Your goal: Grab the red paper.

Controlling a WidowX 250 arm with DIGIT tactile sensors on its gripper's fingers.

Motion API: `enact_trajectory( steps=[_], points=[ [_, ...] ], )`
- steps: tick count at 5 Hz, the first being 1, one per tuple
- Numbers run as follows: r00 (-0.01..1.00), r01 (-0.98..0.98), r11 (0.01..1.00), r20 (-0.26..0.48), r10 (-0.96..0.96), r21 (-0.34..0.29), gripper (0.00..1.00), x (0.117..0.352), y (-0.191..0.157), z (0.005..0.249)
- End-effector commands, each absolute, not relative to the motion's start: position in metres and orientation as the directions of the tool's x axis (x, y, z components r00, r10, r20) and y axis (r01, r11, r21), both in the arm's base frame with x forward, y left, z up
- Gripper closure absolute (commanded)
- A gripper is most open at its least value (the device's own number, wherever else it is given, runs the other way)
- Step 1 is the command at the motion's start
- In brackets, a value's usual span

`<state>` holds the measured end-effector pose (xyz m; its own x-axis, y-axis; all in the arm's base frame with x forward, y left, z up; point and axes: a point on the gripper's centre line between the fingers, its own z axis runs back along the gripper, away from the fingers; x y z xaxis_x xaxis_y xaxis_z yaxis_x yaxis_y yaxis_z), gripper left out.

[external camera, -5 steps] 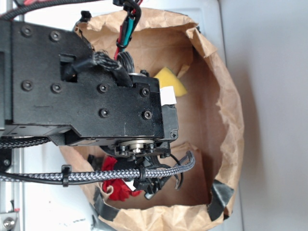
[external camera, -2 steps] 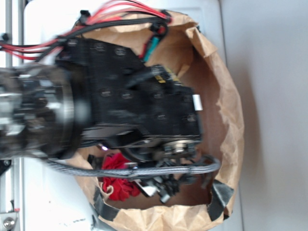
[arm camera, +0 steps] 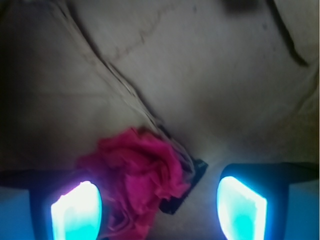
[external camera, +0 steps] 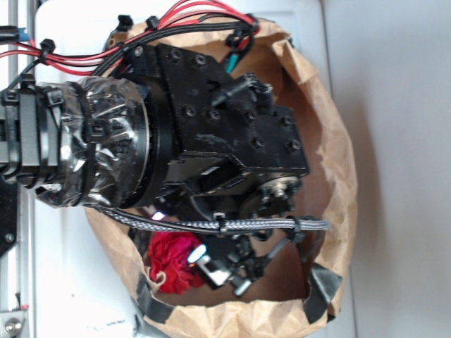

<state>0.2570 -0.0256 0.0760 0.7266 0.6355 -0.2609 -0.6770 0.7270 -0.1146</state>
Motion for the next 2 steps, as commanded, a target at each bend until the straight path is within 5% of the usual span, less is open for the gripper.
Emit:
enact_trajectory(
  steps=[1, 2],
  points=[
    [0.745, -0.661, 0.738, -0.242, 0.622, -0.138, 0.00, 0.238, -0.030, 0.075],
    [0.756, -0.652, 0.740, -0.218, 0.617, -0.168, 0.00, 0.236, -0.041, 0.066]
  ],
)
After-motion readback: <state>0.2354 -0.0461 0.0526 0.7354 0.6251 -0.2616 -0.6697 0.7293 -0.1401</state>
